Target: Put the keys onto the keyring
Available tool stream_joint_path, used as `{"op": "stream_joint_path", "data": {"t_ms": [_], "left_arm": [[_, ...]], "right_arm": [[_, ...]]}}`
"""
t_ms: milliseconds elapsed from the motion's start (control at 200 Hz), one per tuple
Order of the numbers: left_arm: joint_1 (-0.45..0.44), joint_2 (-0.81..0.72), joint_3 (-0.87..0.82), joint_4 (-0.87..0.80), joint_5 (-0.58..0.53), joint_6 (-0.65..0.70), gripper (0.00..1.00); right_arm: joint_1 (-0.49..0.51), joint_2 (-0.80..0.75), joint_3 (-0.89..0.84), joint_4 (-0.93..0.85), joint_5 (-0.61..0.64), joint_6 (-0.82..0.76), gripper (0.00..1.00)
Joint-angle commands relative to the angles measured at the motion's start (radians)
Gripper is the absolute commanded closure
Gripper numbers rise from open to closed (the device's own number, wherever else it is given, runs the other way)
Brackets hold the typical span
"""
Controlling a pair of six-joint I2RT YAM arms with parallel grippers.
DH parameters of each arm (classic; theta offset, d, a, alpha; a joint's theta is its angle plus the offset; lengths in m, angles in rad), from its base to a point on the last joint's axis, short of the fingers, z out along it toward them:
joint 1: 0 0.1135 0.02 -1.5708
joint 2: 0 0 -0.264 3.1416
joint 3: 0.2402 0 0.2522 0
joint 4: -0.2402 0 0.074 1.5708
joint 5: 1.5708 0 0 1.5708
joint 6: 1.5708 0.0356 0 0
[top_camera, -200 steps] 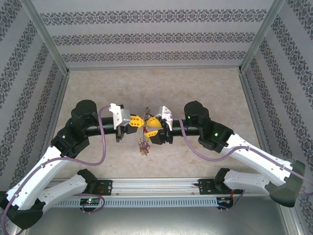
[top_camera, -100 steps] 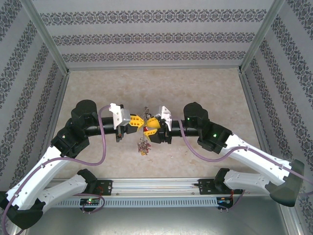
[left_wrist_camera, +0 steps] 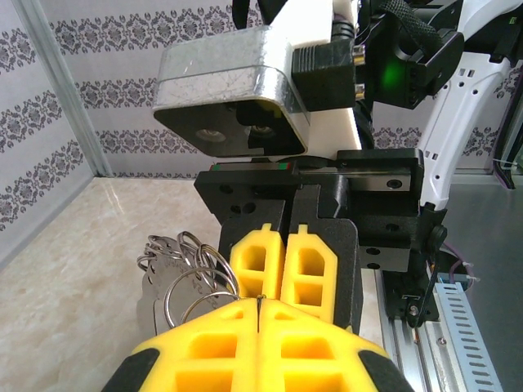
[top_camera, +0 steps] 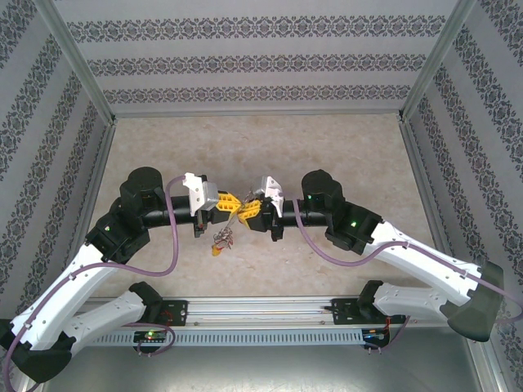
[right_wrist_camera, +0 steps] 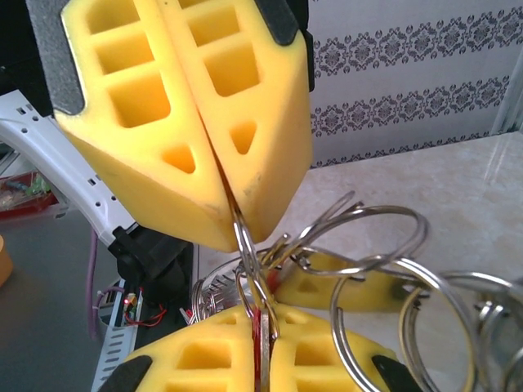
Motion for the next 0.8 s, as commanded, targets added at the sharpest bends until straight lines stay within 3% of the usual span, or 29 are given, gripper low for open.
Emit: {"op": "stream_joint_path", "data": {"t_ms": [0, 794], "left_arm": [[0.012, -0.022, 0.005, 0.083, 0.014, -0.006, 1.00], [0.018, -0.023, 0.001, 0.060, 0.009, 0.019, 1.00]], "right_arm": [[0.016, 0.008, 0.006, 0.017, -0.026, -0.001, 0.97], [0.011, -0.108, 0.086, -0.113, 0.016, -0.054, 1.00]]}}
